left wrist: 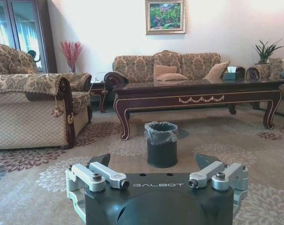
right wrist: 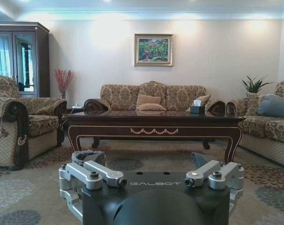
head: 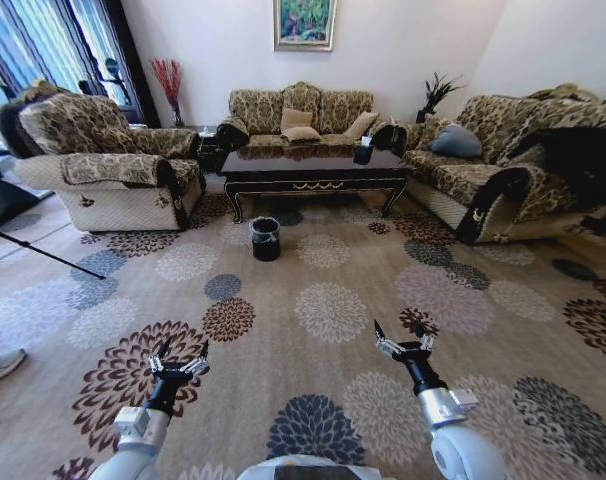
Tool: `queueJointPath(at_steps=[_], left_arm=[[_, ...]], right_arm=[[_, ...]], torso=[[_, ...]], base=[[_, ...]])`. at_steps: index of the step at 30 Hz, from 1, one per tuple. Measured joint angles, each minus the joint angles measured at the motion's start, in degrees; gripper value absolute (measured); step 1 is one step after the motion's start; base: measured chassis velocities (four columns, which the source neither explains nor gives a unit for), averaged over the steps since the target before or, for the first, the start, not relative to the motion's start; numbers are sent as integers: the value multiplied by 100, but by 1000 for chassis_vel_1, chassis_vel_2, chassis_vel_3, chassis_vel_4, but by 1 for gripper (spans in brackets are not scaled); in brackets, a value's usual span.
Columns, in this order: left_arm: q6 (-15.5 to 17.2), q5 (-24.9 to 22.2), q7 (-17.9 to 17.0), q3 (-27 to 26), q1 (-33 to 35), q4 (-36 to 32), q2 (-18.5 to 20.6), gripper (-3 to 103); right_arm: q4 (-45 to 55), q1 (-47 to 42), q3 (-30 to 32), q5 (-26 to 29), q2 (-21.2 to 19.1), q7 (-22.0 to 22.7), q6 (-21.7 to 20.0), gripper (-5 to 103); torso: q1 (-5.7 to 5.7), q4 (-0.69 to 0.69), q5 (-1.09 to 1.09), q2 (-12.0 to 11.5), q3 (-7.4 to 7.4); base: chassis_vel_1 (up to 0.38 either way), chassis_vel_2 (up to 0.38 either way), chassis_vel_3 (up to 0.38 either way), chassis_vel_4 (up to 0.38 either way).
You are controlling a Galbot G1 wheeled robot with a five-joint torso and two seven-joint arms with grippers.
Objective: Move to the front of the table and pick up the trash from the floor, then place it into the trash bin.
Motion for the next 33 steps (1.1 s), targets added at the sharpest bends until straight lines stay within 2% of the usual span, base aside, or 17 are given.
queueJointPath(at_steps=[15,33], left_arm=[[0,0,0,0,0,0,0,100],[0,0,0,0,0,0,0,100]], right_arm=[[0,0,0,0,0,0,0,100],[0,0,0,0,0,0,0,100]], torso=[[101,0,-1,265,163],[286,0,0,735,445]], base=[[-9,-3,4,3],[0,0,0,0]])
